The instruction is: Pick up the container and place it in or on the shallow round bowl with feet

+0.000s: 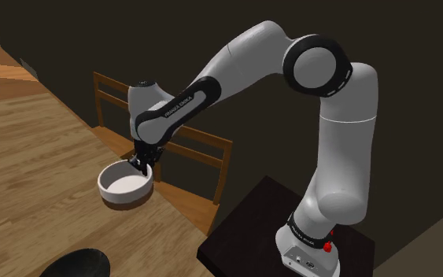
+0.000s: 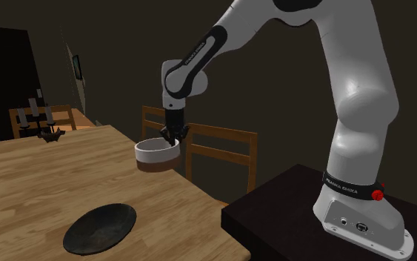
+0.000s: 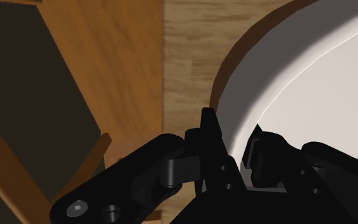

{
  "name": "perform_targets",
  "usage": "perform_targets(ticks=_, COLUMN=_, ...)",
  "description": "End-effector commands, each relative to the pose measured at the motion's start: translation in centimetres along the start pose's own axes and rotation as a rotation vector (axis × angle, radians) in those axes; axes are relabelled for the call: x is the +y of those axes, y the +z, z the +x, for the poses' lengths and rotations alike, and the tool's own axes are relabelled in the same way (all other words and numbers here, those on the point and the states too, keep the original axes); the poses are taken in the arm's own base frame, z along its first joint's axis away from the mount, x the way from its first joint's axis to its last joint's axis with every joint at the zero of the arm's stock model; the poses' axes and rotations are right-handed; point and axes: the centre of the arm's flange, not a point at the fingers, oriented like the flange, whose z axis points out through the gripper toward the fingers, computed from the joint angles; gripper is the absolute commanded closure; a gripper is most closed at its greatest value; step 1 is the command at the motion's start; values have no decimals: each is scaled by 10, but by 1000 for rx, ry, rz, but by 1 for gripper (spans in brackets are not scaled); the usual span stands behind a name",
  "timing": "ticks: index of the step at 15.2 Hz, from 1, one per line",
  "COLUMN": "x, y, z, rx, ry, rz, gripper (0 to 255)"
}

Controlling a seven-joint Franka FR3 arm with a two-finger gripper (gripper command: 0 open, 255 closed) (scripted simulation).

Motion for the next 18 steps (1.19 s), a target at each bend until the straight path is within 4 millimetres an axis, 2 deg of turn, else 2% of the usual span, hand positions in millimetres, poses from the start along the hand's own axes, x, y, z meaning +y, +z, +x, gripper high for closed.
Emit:
perform_targets(ticks=1, x=-21, y=-2, z=-10, rx=1, ry=0, rz=0, gripper=255)
perform_targets(ticks=18, x=-220, y=-12, z=-113, rx=1, ry=0, rz=0, gripper=255)
